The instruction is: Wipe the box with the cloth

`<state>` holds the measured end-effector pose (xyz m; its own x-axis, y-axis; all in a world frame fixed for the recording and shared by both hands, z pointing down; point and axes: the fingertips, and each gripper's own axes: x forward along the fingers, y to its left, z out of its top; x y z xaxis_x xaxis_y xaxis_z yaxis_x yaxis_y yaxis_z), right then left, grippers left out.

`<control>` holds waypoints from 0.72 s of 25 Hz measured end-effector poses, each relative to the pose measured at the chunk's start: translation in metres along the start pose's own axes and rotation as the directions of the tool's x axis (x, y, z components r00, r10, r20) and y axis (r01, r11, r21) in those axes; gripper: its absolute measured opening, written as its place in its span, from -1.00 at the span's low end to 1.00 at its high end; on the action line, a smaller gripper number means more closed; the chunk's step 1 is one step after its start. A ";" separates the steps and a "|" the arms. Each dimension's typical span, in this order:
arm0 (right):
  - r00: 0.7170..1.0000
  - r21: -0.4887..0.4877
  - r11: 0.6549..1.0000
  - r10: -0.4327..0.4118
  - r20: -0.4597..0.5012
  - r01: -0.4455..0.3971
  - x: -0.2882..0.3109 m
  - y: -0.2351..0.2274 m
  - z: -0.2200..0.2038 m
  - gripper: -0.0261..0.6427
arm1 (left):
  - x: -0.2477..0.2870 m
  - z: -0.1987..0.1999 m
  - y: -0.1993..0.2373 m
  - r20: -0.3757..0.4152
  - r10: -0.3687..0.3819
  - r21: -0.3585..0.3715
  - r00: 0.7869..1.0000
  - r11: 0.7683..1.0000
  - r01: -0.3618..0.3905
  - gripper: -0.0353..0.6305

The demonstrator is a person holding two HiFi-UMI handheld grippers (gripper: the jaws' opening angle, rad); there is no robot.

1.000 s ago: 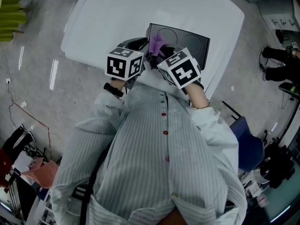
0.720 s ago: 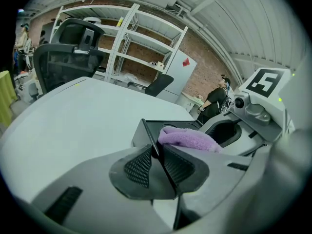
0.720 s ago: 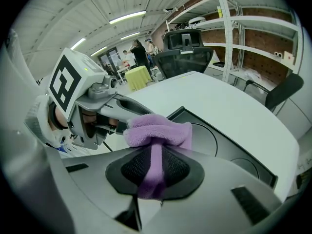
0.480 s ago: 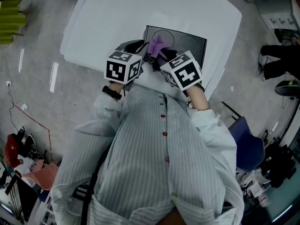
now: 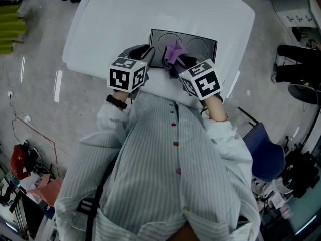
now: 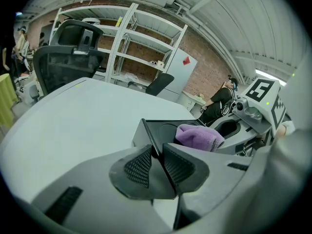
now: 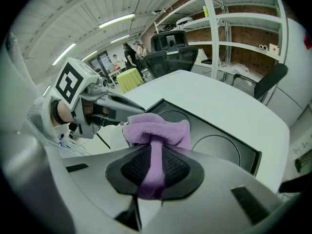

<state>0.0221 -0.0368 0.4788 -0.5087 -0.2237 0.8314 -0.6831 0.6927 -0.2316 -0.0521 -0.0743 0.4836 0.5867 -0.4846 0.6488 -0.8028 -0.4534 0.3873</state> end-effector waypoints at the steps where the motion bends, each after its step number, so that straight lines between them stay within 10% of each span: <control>1: 1.000 0.005 1.000 -0.004 -0.001 0.004 -0.002 -0.002 -0.002 -0.73 | 0.000 0.000 0.000 -0.001 -0.001 0.000 1.000 1.000 0.001 -0.69; 18: 0.992 0.094 0.988 -0.117 -0.039 0.120 -0.046 -0.054 -0.047 -0.73 | 0.002 0.003 -0.004 -0.018 -0.004 0.019 1.000 1.000 0.004 -0.69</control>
<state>0.1067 -0.0315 0.4769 -0.4043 -0.2764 0.8719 -0.7857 0.5929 -0.1764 -0.0475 -0.0753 0.4810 0.5879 -0.4692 0.6589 -0.7981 -0.4693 0.3779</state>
